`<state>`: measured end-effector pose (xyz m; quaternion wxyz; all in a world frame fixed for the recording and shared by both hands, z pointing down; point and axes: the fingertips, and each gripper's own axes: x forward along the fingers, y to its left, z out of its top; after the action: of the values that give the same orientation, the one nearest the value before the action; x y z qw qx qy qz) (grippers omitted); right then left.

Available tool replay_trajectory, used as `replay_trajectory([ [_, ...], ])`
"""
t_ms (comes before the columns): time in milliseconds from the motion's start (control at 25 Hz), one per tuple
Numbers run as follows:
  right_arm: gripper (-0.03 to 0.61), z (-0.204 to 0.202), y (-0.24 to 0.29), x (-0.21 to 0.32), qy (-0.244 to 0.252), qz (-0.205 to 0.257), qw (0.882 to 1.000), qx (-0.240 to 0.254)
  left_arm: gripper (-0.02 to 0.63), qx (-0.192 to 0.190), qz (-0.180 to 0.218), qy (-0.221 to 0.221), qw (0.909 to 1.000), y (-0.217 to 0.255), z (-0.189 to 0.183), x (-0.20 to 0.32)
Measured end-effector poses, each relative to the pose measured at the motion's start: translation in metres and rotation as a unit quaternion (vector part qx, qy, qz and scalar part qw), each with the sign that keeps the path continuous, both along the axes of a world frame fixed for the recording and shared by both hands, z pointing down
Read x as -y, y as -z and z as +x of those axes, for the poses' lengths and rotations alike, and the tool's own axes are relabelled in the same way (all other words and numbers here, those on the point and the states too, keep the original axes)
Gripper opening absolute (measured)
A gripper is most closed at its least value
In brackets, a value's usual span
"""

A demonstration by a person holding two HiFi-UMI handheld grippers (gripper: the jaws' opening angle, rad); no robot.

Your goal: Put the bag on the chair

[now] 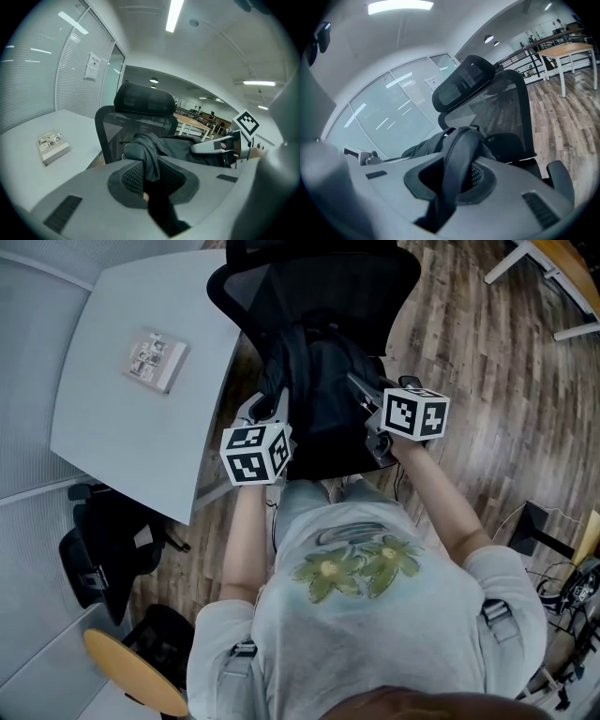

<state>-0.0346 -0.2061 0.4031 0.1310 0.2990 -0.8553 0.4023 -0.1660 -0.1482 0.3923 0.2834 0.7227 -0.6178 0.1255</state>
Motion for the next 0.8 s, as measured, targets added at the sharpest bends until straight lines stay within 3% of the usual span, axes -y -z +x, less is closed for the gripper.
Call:
replay_trajectory([
  [800,0.054,-0.017,-0.062,0.019,-0.039,-0.045,0.998,-0.027,0.055,-0.017,-0.049,-0.036,0.998,-0.063,-0.02,0.024],
])
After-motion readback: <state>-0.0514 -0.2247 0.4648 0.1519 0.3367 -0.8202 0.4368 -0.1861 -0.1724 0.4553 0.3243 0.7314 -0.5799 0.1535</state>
